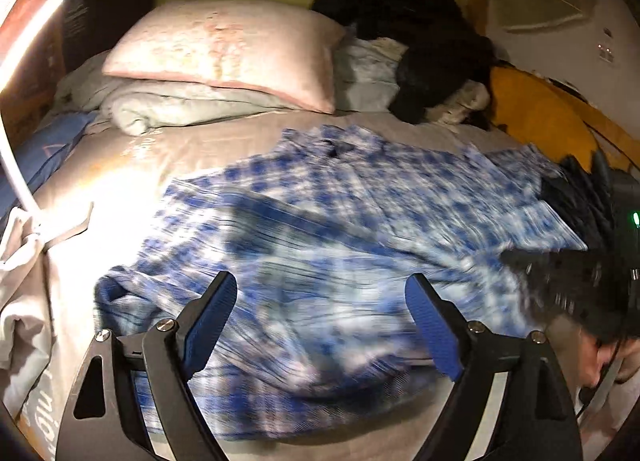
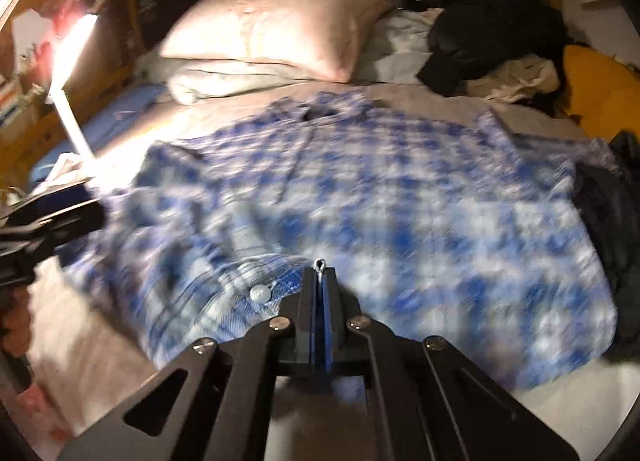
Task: Fold large clothes
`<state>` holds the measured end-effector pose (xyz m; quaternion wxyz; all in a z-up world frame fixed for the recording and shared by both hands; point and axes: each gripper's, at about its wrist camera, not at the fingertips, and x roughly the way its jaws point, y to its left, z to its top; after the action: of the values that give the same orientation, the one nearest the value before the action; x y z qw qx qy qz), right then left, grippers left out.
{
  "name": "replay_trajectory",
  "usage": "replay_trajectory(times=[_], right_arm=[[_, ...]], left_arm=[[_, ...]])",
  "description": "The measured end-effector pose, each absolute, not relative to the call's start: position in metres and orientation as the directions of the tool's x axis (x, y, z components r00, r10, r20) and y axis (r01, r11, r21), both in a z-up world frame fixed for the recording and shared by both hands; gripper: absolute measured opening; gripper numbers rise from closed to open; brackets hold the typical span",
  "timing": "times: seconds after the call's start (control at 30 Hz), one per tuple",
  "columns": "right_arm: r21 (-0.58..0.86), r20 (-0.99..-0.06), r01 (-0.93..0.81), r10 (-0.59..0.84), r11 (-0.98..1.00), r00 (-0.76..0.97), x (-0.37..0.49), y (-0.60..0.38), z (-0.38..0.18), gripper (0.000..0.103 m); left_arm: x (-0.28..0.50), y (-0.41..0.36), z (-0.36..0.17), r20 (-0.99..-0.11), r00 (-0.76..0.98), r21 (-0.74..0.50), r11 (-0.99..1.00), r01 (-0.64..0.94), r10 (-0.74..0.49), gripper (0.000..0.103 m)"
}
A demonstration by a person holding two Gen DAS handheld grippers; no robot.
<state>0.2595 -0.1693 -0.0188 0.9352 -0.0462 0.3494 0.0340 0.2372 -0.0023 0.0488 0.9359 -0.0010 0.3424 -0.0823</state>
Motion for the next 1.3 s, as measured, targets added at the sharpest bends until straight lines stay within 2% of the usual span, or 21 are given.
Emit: replay_trajectory(times=[0.1,0.17,0.33,0.47,0.53,0.6,0.8,0.87,0.93,0.97,1.0,1.03,1.07,1.2,1.27,1.3], right_arm=[[-0.175,-0.596,-0.05,-0.065,0.983,0.801,0.29,-0.167,0.012,0.002],[-0.256,-0.503,0.007,-0.14,0.967,0.853,0.312,-0.165,0.047,0.002],[-0.242,-0.361,0.1,-0.185,0.965,0.914,0.349,-0.164,0.122,0.002],[-0.355,-0.293,0.163,-0.275,0.921,0.916,0.368,-0.155,0.128,0.002],[-0.358,-0.27,0.187,-0.293,0.915,0.917,0.369,-0.16,0.123,0.002],[-0.344,-0.278,0.215,-0.318,0.914,0.906,0.375,-0.17,0.112,0.002],[-0.428,-0.534,0.212,-0.435,0.879,0.725,0.43,-0.214,0.022,0.002],[-0.411,-0.571,0.209,-0.429,0.887,0.7,0.428,-0.226,0.004,0.002],[-0.362,-0.582,0.226,-0.409,0.904,0.703,0.414,-0.239,-0.001,0.009],[-0.343,-0.587,0.242,-0.408,0.908,0.699,0.406,-0.244,0.0,0.031],[-0.323,-0.592,0.255,-0.405,0.912,0.697,0.398,-0.249,0.002,0.071],[-0.3,-0.585,0.271,-0.401,0.915,0.705,0.387,-0.254,0.008,0.087],[-0.268,-0.559,0.283,-0.388,0.921,0.733,0.373,-0.257,0.015,0.094],[-0.17,-0.541,0.245,-0.299,0.954,0.786,0.323,-0.263,0.036,0.097],[-0.107,-0.529,0.201,-0.227,0.974,0.818,0.294,-0.263,0.04,0.103],[-0.089,-0.523,0.181,-0.201,0.979,0.829,0.287,-0.261,0.04,0.103]], left_arm=[[0.244,0.007,0.049,-0.635,0.762,-0.072,0.991,0.108,-0.129,0.085],[0.248,0.013,0.048,-0.645,0.753,-0.084,0.991,0.101,-0.131,0.085],[0.255,0.028,0.047,-0.655,0.745,-0.112,0.991,0.071,-0.128,0.085],[0.259,0.031,0.043,-0.66,0.748,-0.068,0.997,0.042,-0.077,0.085],[0.259,0.034,0.042,-0.667,0.741,-0.076,0.996,0.036,-0.078,0.085],[0.258,0.035,0.04,-0.676,0.731,-0.091,0.995,0.038,-0.089,0.085],[0.263,0.032,0.034,-0.701,0.702,-0.117,0.991,0.061,-0.126,0.085],[0.261,0.032,0.036,-0.7,0.7,-0.133,0.989,0.068,-0.142,0.085],[0.26,0.035,0.04,-0.694,0.704,-0.142,0.988,0.068,-0.148,0.085],[0.26,0.036,0.042,-0.696,0.703,-0.148,0.987,0.064,-0.15,0.085],[0.261,0.039,0.044,-0.699,0.697,-0.163,0.985,0.063,-0.161,0.085],[0.261,0.042,0.046,-0.699,0.693,-0.181,0.981,0.064,-0.174,0.085],[0.262,0.047,0.049,-0.695,0.696,-0.194,0.979,0.064,-0.183,0.085],[0.274,0.073,0.067,-0.67,0.726,-0.173,0.984,0.051,-0.155,0.085],[0.286,0.098,0.074,-0.664,0.728,-0.228,0.973,0.023,-0.173,0.085],[0.291,0.112,0.078,-0.65,0.739,-0.258,0.966,0.006,-0.178,0.085]])
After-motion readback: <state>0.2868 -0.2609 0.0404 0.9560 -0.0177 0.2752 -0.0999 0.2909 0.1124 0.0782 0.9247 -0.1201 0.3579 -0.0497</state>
